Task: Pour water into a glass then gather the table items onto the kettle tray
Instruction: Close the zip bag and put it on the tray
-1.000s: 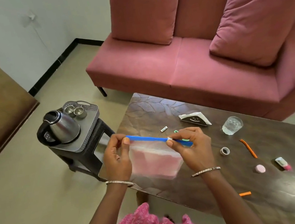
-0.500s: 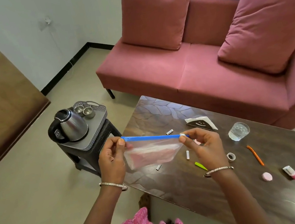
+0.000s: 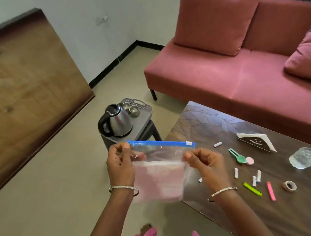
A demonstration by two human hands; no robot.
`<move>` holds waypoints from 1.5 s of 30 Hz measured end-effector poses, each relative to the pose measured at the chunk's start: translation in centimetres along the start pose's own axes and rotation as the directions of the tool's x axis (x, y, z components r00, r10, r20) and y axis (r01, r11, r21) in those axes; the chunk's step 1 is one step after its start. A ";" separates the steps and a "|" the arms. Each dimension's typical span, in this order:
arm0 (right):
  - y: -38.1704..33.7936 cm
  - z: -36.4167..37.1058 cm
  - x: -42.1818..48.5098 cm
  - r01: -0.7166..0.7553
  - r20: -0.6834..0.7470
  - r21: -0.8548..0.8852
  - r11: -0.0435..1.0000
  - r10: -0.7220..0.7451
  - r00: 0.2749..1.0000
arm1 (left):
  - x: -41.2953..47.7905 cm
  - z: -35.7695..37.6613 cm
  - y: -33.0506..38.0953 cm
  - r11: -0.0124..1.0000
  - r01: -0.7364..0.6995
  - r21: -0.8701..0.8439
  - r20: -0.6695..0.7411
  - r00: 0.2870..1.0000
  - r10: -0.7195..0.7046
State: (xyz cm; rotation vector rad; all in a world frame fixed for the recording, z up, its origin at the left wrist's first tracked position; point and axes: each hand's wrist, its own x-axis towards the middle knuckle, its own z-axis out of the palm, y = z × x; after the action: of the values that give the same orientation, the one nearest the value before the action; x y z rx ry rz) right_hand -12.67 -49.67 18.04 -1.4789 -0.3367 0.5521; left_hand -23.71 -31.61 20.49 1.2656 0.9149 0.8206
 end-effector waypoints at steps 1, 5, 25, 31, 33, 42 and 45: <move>0.1 1.1 0.3 0.000 -0.014 -0.001 1.000 0.000 1.000 | 0.7 -0.8 -0.1 0.999 0.033 -0.029 0.009 0.999 -0.033; 0.0 5.5 2.1 -0.023 -0.055 0.014 1.000 0.024 0.998 | 3.2 -4.6 -1.2 0.983 0.183 -0.034 0.086 0.980 -0.179; 0.1 26.9 13.8 0.033 -0.126 -0.164 0.986 -0.054 0.991 | 25.4 -17.9 0.5 0.988 0.131 0.076 0.257 0.955 -0.147; 1.8 28.2 18.3 -0.090 -0.005 -0.373 0.924 0.095 0.996 | 31.4 -16.5 -0.2 0.963 0.027 0.270 0.255 0.962 -0.098; 2.3 28.5 20.2 -0.069 -0.025 -0.466 0.882 0.064 0.998 | 33.4 -15.6 -0.7 0.935 -0.023 0.354 0.248 0.966 -0.070; 3.0 27.5 31.6 -0.022 -0.209 -0.623 0.782 -0.139 0.968 | 45.1 -8.3 -0.6 0.691 -0.407 0.598 0.447 0.884 0.134; 3.1 26.7 36.1 0.015 -0.240 -0.634 0.774 -0.215 0.947 | 49.4 -4.9 -0.8 0.645 -0.476 0.598 0.506 0.848 0.157</move>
State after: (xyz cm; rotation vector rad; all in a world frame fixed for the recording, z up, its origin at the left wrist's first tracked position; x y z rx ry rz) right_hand 2.66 -7.67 12.81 -2.1443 -0.3887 0.0911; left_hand -7.33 14.76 13.90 2.2536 0.6623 0.4166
